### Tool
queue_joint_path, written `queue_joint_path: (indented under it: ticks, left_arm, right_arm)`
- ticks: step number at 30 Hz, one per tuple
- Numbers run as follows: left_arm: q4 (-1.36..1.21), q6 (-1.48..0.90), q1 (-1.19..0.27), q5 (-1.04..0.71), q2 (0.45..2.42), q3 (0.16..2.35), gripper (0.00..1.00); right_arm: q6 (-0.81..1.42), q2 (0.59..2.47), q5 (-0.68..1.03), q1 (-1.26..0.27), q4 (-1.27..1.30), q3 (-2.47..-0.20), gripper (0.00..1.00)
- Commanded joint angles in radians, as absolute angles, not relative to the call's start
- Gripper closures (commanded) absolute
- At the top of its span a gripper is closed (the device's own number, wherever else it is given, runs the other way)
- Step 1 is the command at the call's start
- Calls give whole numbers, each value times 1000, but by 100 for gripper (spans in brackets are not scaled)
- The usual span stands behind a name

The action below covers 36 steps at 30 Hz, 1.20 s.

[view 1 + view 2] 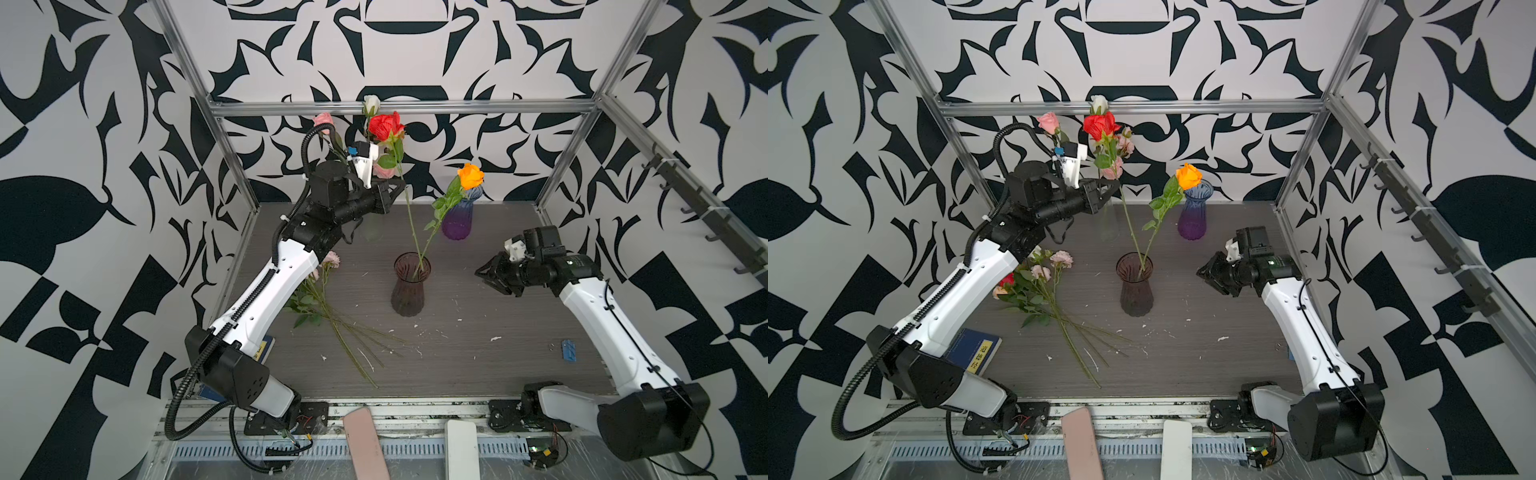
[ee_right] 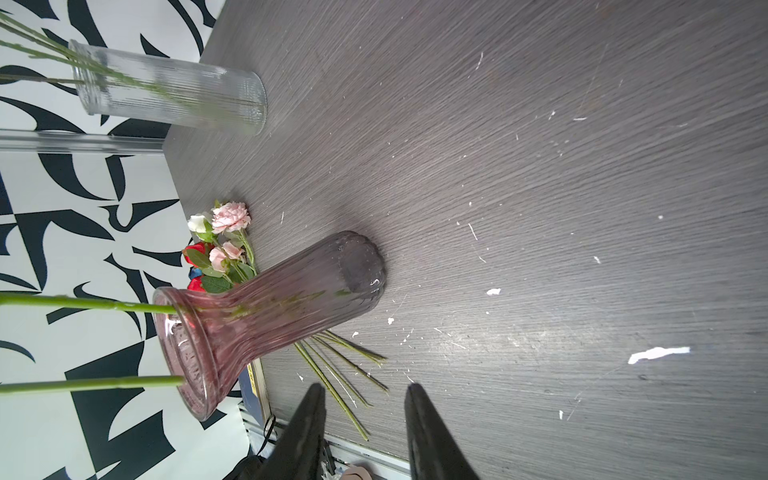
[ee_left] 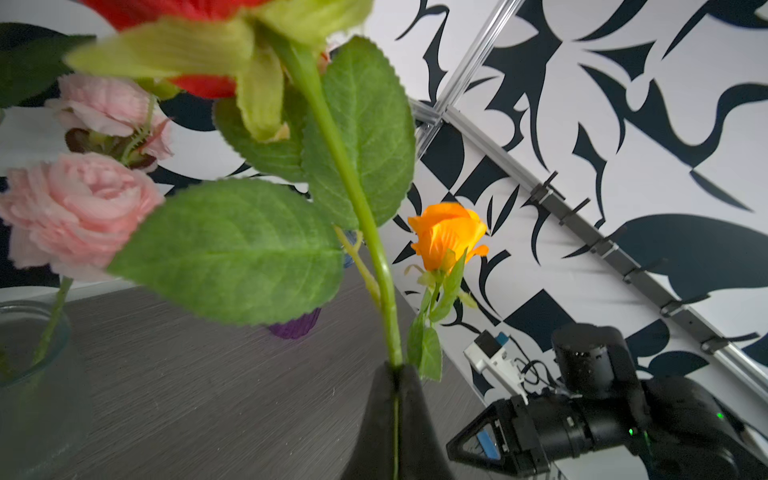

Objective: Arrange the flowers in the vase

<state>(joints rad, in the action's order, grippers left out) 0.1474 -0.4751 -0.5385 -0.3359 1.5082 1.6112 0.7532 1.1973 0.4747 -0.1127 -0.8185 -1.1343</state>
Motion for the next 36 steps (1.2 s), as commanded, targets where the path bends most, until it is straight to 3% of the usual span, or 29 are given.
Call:
queue_joint_path:
  ticks: [1, 12, 13, 18, 20, 32, 35, 36]
  left_arm:
    - [197, -382, -569, -285, 1466, 1577, 100]
    - [265, -296, -612, -256, 1457, 1566, 100]
    - [273, -278, -622, -258, 1457, 1566, 96]
    - [305, -224, -653, -259, 1445, 1558, 52]
    - [308, -213, -653, -252, 1425, 1542, 41]
    - [351, -140, -652, -155, 1264, 1467, 23]
    - [335, -165, -651, -109, 1178, 1398, 12]
    - [325, -179, -649, -91, 1152, 1370, 0]
  right_arm:
    - [753, 1204, 471, -109, -806, -1145, 64]
    - [783, 1210, 474, -109, -786, -1136, 64]
    - [786, 1209, 474, -109, -782, -1133, 64]
    - [810, 1207, 472, -109, -759, -1124, 64]
    - [813, 1212, 471, -109, -750, -1128, 64]
    - [766, 1413, 491, -24, -751, -1446, 64]
    - [751, 1512, 493, 1, -775, -1591, 64]
    - [752, 1554, 491, 8, -786, -1646, 64]
